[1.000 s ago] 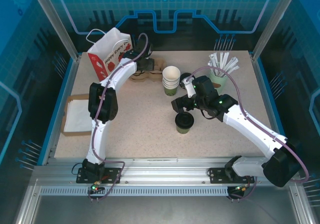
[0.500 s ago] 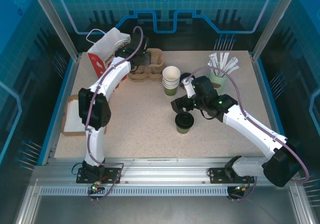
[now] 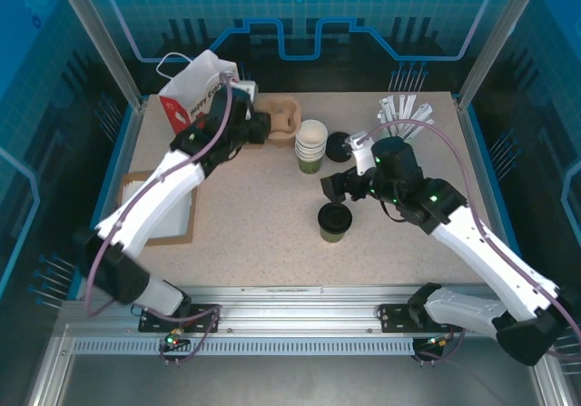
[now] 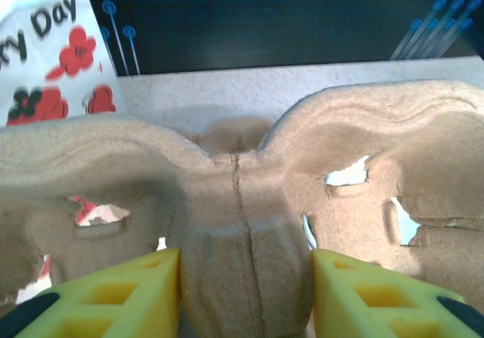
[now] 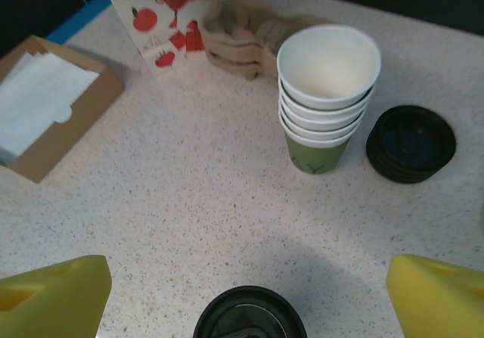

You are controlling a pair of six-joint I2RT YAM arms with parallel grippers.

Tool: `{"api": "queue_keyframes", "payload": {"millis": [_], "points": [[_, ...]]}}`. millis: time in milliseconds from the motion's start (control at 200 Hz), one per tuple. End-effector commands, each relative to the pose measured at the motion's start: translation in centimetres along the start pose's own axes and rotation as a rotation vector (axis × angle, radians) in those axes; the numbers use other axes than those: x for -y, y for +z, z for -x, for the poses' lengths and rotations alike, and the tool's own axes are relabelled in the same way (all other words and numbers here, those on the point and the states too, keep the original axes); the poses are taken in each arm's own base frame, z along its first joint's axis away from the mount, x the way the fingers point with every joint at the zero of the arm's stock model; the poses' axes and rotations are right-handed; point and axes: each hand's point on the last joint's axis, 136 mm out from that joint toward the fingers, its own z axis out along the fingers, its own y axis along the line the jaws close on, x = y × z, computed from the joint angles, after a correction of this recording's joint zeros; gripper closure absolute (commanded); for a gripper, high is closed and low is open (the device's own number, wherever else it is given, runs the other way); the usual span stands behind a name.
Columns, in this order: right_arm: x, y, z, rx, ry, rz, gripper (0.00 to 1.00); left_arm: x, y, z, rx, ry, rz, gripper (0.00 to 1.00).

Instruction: Pack the takeout coffee

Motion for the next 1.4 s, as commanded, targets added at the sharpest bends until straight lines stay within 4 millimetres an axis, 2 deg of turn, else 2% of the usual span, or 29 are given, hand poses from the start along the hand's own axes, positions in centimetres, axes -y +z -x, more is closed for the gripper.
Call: {"api": "queue_keyframes", "payload": {"millis": [0,100,205,320,420,520,700,855,1130,1276,1346,1396], "points": [[0.3,-3.1,0.7,0.043,-0.036,-0.036,0.05,-0.8,-3.3,-2.4,0.033,-0.039,0.022,0.54],[0.9,-4.4,0.6,0.068,-0.055,-0.066,0.04,-2.9,-4.6,-7.6,-0.032,-0.055,0.086,0.54],[1.1,-4.4,0.2,0.060,-0.061,-0.075,0.04,-3.5,-5.1,-13.0,-0.121,-0.076,0.100,0.54],[1.0,-3.7,-0.5,0.040,-0.057,-0.065,0.04,-2.2,-4.9,-18.9,-0.237,-0.055,0.092,0.54],[1.0,-3.3,-1.0,0.032,-0.053,-0.064,0.04,-0.8,-4.4,-23.3,-0.309,-0.049,0.085,0.54],[0.8,-2.9,-1.2,0.023,-0.049,-0.052,0.04,0.0,-3.8,-26.5,-0.367,-0.060,0.105,0.53],[0.9,-2.4,-1.6,0.005,-0.055,-0.052,0.04,1.4,-3.4,-30.5,-0.422,-0.075,0.128,0.53],[1.0,-1.8,-2.0,-0.013,-0.059,-0.058,0.04,3.1,-3.2,-32.6,-0.456,-0.086,0.110,0.52],[1.1,-1.1,-2.4,-0.029,-0.061,-0.059,0.04,4.3,-3.4,-33.7,-0.481,-0.088,0.099,0.45],[1.0,-0.9,-2.5,-0.034,-0.062,-0.056,0.04,4.7,-4.0,-32.2,-0.456,-0.078,0.071,0.35],[1.0,-1.0,-2.3,-0.031,-0.064,-0.055,0.04,4.9,-4.6,-30.4,-0.427,-0.053,0.049,0.31],[0.9,-1.2,-2.1,-0.024,-0.063,-0.048,0.04,4.7,-5.3,-28.2,-0.391,-0.036,0.036,0.29]]}}
